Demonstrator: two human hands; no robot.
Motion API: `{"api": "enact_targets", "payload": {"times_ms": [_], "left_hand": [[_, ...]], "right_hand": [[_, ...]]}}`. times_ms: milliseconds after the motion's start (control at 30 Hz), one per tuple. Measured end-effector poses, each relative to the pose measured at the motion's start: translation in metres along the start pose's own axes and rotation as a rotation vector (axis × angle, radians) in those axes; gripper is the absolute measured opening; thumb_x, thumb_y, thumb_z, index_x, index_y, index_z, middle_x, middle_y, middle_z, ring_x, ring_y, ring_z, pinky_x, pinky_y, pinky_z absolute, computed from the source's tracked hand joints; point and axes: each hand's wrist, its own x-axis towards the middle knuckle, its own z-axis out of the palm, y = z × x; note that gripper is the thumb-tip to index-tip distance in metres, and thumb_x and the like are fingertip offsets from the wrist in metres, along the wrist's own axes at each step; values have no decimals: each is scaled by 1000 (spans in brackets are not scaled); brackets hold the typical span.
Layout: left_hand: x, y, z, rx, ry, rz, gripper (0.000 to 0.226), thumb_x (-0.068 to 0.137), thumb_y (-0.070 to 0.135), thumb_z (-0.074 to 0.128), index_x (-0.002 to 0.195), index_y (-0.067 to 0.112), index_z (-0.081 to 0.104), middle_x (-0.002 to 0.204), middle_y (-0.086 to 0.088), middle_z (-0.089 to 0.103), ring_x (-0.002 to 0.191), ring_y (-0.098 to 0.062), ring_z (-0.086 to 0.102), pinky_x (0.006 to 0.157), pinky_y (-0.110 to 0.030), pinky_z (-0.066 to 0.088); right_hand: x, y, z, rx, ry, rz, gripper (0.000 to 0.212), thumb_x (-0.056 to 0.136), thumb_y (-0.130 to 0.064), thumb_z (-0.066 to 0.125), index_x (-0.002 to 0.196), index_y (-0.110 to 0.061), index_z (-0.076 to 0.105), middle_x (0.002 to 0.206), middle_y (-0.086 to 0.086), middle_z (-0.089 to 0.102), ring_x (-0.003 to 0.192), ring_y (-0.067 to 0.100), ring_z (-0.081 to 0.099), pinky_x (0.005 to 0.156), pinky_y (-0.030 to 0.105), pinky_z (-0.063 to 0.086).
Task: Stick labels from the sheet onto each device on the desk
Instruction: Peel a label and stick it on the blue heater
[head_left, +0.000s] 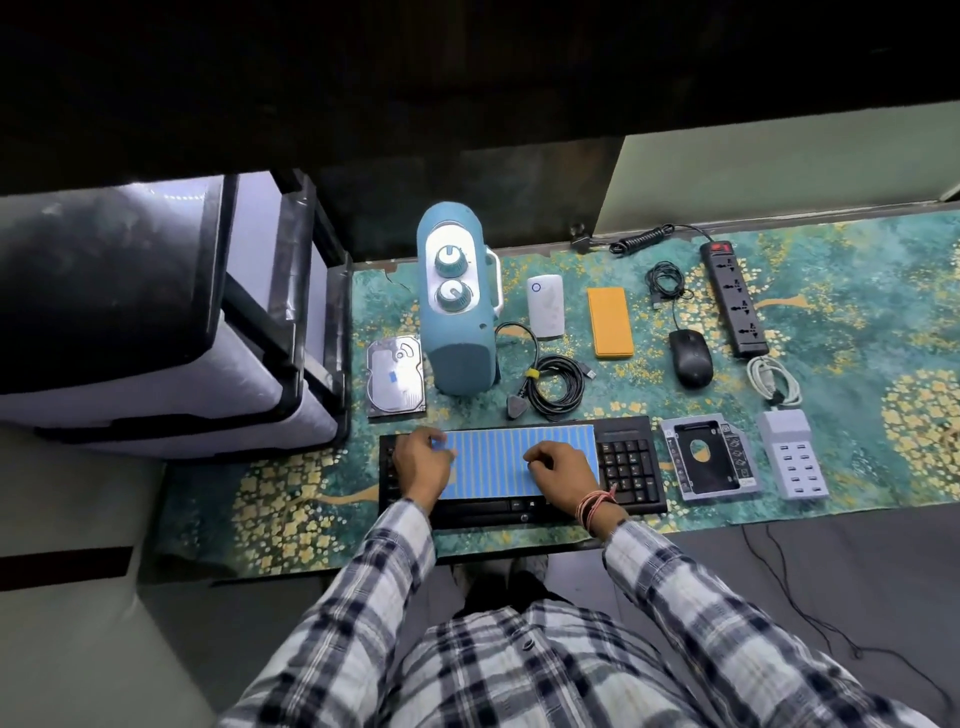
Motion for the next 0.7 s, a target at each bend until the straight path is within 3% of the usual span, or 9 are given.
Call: {"api": "enact_targets", "payload": {"times_ms": [33, 100, 200, 300, 467, 567, 700], "left_hand": [[0, -1, -1, -23, 15, 0, 15, 78, 8, 80, 86, 17, 71, 100, -11, 70, 92, -35, 71, 73, -39, 61], [-2, -2, -6, -4, 20, 31, 18, 81, 9, 78, 96, 11, 70, 108, -13, 66, 103, -35, 66, 82, -39, 57], [-14, -2, -10, 189, -14, 81, 62, 81, 29, 82, 131, 8, 53, 130, -17, 48, 121, -38, 49, 94, -47, 50], [-32, -5, -11, 305, -34, 73, 80, 79, 31, 85, 139, 5, 40, 132, -22, 50, 124, -41, 47, 90, -48, 49], [-35, -17, -10, 95, -10, 81, 60, 77, 12, 86, 122, 1, 48, 102, -11, 57, 95, -30, 61, 76, -39, 55], [-31, -18, -14, 7, -43, 39, 55, 76, 9, 87, 120, 2, 54, 108, -14, 59, 94, -26, 59, 76, -33, 50], [-24, -26, -17, 6, -49, 63, 32, 75, 6, 84, 100, 7, 64, 106, -13, 61, 103, -34, 62, 83, -40, 54]], "right_hand": [[-1, -3, 1, -3, 7, -7, 24, 90, -6, 54, 106, -8, 72, 101, 9, 72, 88, 20, 66, 80, 26, 51], [-1, -8, 5, -10, 21, -25, 24, 89, -5, 54, 105, -7, 72, 99, 9, 72, 85, 20, 66, 80, 28, 52], [0, -16, 10, -15, 21, -36, 24, 88, -4, 55, 104, -8, 72, 100, 9, 72, 85, 18, 64, 80, 25, 50], [2, -20, 14, -26, 17, -39, 25, 87, -5, 56, 106, -8, 73, 104, 9, 72, 91, 20, 65, 84, 27, 51], [0, -24, 21, -44, -2, -29, 26, 88, -6, 56, 109, -7, 72, 106, 10, 72, 94, 21, 65, 86, 29, 52], [-2, -26, 23, -45, 4, -24, 26, 89, -6, 56, 109, -7, 72, 106, 10, 72, 94, 21, 65, 84, 28, 50], [-6, -33, 23, -34, 41, -36, 26, 88, -5, 56, 109, -7, 71, 101, 8, 71, 87, 17, 62, 77, 25, 47]]}}
